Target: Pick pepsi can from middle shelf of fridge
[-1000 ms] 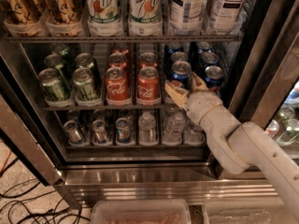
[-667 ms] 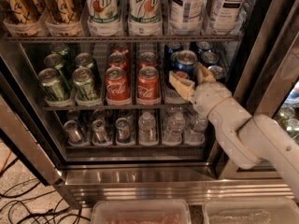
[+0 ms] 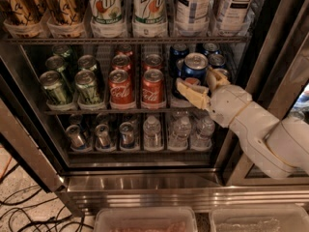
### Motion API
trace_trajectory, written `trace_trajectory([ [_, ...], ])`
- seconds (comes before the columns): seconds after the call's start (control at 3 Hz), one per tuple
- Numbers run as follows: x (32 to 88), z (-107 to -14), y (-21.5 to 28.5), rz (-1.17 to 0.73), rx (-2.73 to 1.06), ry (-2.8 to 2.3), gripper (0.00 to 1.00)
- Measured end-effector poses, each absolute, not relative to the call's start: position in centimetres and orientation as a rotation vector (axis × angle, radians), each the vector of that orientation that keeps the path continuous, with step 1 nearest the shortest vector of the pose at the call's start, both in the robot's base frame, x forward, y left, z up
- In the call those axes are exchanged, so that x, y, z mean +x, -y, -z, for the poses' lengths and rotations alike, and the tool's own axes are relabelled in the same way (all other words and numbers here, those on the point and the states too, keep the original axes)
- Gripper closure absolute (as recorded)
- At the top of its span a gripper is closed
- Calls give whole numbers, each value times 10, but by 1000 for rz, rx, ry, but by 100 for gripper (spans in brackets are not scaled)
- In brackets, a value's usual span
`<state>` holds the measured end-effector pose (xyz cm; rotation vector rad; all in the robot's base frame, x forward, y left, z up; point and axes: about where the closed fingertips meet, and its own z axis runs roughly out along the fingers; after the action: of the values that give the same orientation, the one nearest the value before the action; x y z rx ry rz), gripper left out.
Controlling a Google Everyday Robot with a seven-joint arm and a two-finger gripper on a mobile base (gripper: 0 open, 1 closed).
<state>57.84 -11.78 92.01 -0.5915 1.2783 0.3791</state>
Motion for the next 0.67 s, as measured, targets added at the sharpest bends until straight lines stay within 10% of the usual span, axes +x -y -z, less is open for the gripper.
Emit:
trace_trajectory([
  [0.67, 517, -881, 86, -675, -743, -1353, 100],
])
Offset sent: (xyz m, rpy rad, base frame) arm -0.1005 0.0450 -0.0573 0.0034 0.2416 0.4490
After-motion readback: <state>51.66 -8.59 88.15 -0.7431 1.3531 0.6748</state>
